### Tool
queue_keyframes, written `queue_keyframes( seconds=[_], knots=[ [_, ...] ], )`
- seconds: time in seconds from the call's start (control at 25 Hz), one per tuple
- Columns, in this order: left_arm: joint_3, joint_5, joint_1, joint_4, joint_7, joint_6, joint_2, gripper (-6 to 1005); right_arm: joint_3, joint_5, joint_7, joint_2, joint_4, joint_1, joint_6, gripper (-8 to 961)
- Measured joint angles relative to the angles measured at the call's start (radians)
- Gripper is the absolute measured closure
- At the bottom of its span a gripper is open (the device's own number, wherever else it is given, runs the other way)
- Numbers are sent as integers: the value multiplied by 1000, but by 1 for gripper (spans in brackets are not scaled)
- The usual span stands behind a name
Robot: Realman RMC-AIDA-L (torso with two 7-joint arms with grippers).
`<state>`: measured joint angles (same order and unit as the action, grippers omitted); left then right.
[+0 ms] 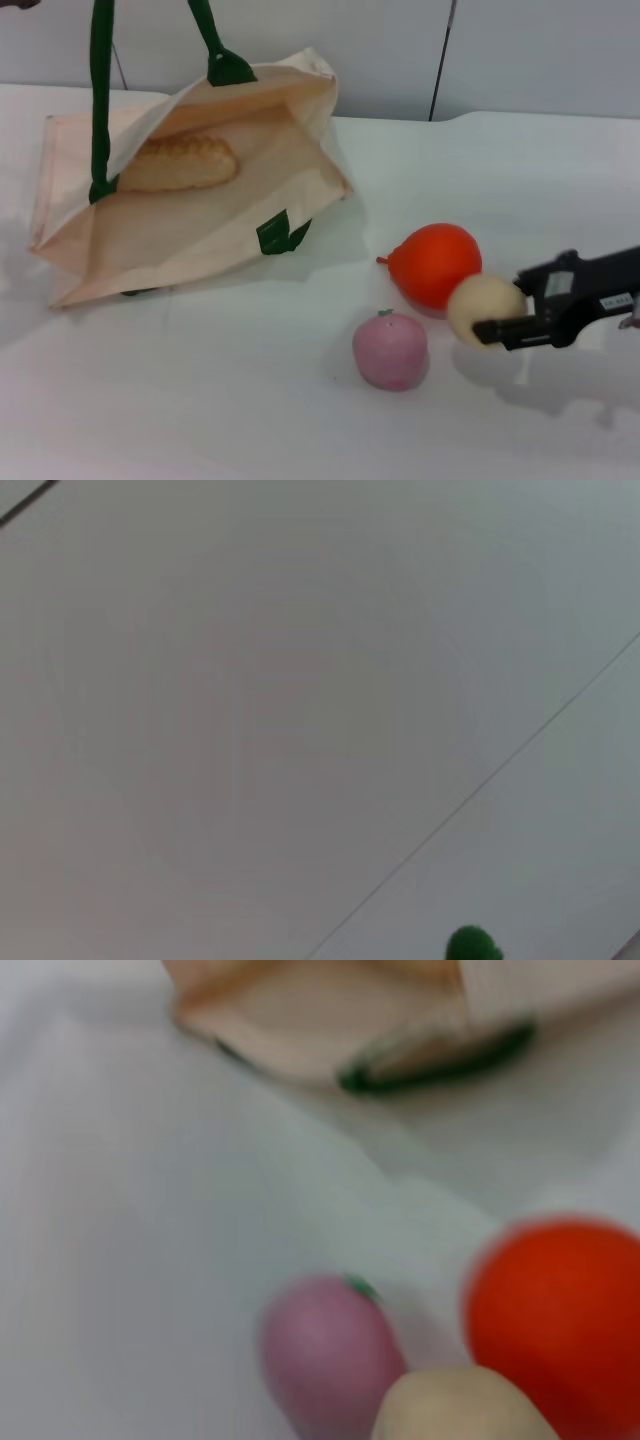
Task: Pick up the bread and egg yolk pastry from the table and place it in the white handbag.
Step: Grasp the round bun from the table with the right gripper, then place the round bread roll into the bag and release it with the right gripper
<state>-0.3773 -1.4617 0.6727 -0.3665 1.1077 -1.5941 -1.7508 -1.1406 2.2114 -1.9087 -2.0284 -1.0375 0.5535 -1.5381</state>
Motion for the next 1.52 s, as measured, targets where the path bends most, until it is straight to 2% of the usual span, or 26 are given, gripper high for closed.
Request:
queue_keyframes(
  seconds=[0.16,0.32,0.56,0.72,0.88,1.12,1.52],
  knots=[
    [0,-4,6,-1,-6,-9,1,761,-17,-131,83,0,4,43,-40,397],
    [-1,-3,35,1,-7,-16,0,759,-115,-232,124,-4,64,134,-20,403],
    [-3,10,78,3,-9,-34,-4,757,-290,-379,192,-6,207,296,103,405],
    [-3,13,94,3,-9,-39,-10,755,-416,-460,196,-7,227,357,216,407],
    [-8,26,111,5,-9,-40,-21,754,-520,-520,188,-7,231,380,379,408],
    [-30,29,132,5,-16,-47,-36,751,-617,-539,145,-7,259,386,646,410],
    [-29,25,140,5,-23,-96,-46,747,-780,-539,-11,-12,339,404,1043,413]
  ],
)
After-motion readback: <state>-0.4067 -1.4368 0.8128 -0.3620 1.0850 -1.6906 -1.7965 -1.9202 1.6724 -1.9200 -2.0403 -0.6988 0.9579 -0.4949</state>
